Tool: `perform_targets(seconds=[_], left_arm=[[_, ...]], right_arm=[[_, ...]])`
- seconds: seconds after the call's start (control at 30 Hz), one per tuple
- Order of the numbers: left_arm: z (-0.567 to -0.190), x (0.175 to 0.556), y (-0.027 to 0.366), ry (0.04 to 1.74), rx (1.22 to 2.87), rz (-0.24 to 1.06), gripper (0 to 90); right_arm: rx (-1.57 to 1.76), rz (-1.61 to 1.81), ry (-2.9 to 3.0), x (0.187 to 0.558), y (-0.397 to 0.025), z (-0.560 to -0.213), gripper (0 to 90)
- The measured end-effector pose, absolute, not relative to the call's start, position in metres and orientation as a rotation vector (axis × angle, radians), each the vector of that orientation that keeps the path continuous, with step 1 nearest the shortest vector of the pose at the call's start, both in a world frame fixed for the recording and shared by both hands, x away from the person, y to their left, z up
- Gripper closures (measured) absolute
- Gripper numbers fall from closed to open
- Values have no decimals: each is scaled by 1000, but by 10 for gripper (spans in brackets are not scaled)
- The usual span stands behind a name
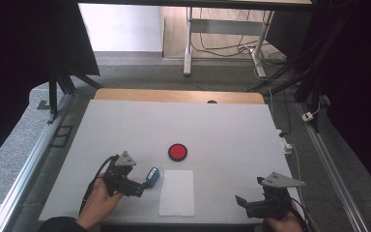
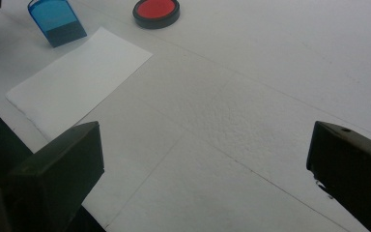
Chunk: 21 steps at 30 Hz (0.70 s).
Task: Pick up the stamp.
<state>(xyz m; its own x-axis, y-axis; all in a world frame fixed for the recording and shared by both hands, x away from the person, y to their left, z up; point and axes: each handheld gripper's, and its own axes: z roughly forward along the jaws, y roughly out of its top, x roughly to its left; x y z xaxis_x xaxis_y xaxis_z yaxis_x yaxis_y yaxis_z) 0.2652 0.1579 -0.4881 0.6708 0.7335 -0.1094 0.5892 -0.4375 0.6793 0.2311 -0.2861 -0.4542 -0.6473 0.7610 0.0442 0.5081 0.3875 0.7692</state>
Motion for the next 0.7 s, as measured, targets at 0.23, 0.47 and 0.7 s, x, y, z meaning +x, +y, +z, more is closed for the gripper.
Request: perform_targets(seconds=[0.23,0.47,0.7], left_arm=[[-491,275,144,997,2207,282,8],[-495,283,134,975,2241,274,11],[-501,286,130,939,2280,245,9]], right_arm=[[1111,1131,2338,232,-286,-454,0],[1106,1132,2342,232,-286,-454,0],[1100,1132,2344,231,-286,-454,0]])
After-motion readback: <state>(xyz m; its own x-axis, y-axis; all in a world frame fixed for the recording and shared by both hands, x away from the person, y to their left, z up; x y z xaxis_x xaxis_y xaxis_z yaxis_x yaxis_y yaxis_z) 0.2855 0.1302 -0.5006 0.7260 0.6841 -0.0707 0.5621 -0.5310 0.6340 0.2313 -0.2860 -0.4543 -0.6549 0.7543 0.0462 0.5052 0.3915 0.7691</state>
